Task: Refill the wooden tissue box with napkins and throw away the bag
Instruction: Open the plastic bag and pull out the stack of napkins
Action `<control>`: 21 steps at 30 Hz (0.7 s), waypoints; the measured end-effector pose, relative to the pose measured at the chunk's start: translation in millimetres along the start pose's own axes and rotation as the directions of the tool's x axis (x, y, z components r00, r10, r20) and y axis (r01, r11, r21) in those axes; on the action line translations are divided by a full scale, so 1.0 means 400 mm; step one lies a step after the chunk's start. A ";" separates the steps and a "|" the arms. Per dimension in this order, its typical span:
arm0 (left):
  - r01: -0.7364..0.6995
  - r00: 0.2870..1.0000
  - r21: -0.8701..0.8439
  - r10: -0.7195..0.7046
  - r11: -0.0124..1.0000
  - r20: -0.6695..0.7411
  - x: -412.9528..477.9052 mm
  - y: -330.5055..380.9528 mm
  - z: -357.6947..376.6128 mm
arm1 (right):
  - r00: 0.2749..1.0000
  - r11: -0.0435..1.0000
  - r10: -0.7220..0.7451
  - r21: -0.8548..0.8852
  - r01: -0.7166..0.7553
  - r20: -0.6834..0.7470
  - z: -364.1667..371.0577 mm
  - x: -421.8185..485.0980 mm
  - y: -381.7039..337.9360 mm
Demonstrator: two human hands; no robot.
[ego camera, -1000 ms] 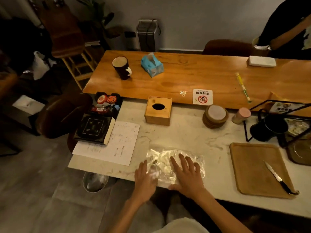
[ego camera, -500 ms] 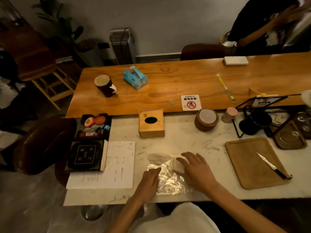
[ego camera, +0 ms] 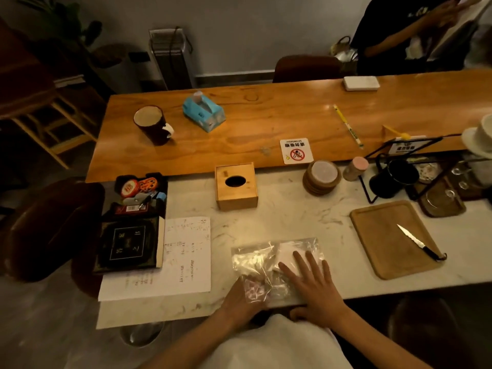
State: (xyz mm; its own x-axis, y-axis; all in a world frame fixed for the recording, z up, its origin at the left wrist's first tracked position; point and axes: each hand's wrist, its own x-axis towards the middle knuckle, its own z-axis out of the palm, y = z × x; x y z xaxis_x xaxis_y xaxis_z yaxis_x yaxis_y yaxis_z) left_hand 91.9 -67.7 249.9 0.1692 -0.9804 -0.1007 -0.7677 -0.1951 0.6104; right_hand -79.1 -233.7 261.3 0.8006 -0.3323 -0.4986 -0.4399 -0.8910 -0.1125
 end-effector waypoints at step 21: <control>-0.207 0.978 0.483 0.170 0.851 0.119 0.051 0.042 -0.270 | 0.994 0.943 0.046 0.333 -0.009 -0.104 -0.445 0.144 0.059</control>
State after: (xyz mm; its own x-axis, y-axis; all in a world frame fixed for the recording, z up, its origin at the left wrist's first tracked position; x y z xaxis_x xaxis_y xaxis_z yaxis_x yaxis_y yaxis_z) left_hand 149.4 -88.2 343.0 -0.0387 -0.9953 -0.0883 -0.9867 0.0241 0.1608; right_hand 29.2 -328.8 382.9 0.8173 -0.4034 -0.4114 -0.5576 -0.7338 -0.3880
